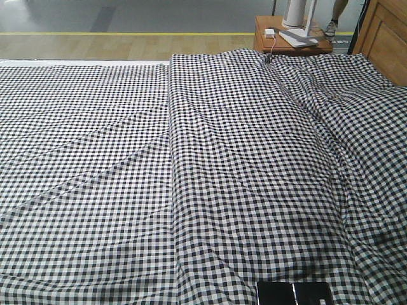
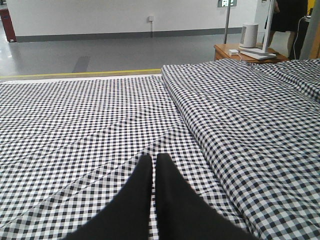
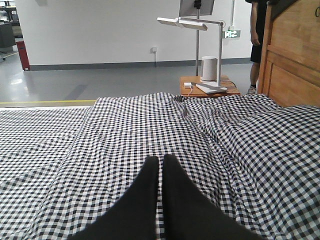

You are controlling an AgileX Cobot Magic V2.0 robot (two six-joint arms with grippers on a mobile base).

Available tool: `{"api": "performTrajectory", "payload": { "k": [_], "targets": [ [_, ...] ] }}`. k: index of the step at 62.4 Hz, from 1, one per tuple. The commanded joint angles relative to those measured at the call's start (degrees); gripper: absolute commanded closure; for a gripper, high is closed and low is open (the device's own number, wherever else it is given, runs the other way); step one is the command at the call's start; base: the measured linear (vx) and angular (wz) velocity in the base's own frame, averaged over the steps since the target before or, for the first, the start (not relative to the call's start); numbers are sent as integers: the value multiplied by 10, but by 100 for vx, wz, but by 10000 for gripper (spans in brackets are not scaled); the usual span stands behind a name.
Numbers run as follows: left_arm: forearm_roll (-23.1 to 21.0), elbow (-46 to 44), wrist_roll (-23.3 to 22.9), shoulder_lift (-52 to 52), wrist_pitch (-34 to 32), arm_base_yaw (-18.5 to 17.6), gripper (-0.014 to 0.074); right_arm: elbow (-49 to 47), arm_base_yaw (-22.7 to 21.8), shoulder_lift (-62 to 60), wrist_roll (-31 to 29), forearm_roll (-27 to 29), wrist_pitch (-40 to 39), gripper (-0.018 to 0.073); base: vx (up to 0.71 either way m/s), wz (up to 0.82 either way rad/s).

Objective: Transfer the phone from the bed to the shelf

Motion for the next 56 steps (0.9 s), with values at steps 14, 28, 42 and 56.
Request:
{"api": "performTrajectory", "payload": {
  "k": [14,28,42,56],
  "targets": [
    [-5,1,-2,-5,-42,0,596,4,-2,-5,-2,-5,-40,560,0,0],
    [-5,1,-2,-3,-42,0,596,4,-2,-5,-2,-5,-40,560,0,0],
    [-5,1,-2,-3,-42,0,596,4,-2,-5,-2,-5,-40,560,0,0],
    [-5,1,-2,-3,-42,0,596,4,-2,-5,-2,-5,-40,560,0,0]
  ]
}}
